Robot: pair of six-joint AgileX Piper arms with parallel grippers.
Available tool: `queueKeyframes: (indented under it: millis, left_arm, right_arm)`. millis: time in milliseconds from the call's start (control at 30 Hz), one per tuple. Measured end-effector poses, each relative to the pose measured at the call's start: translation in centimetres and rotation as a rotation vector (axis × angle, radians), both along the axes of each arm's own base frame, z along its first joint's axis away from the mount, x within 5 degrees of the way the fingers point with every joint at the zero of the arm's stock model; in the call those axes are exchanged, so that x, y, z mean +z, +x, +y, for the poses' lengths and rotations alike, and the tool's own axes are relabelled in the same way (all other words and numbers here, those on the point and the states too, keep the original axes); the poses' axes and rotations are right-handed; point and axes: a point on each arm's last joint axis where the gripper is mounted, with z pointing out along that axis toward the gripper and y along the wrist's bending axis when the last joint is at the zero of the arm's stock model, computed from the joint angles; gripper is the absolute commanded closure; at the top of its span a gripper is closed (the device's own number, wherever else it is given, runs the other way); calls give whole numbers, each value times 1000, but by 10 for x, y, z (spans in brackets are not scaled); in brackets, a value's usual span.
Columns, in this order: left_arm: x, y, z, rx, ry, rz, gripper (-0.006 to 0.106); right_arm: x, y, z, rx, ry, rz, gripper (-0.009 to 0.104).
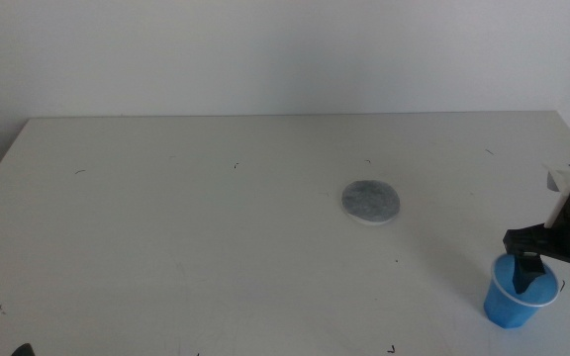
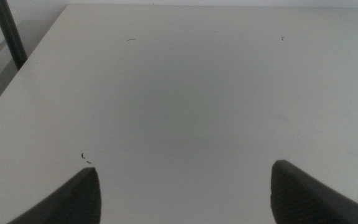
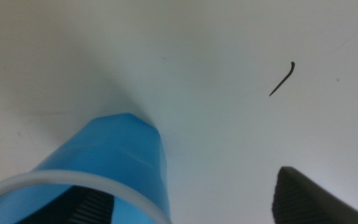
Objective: Place an empty cup on a cup mat.
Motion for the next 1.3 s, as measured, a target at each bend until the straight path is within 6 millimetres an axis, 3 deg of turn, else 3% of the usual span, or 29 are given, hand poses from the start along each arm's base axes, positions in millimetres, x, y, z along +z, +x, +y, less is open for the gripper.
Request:
queueKeyframes:
  millis: [233,300,567,767,933,1033,1300]
  left_arm:
    - [0,0,0,0,0,0,-5]
    - [0,0,0,0,0,0,-5]
    - [0,0,0,0,0,0,-5]
    - [0,0,0,0,0,0,-5]
    - [0,0,0,0,0,0,-5]
    - [0,0,0,0,0,0,-5]
    - [0,0,0,0,0,0,-5]
  right_arm:
    - [0,-1,1,-9,13,7,89]
    - [0,-1,1,-11,16,7,96]
    - [7,-2,6,7,27,15,96]
    - [44,7,24,67,37,-65,96]
    - [87,25,49,117,57,-176,96]
    - [102,37,63,142,63,-190,96]
    - [108,95,94,181,87,-273,96]
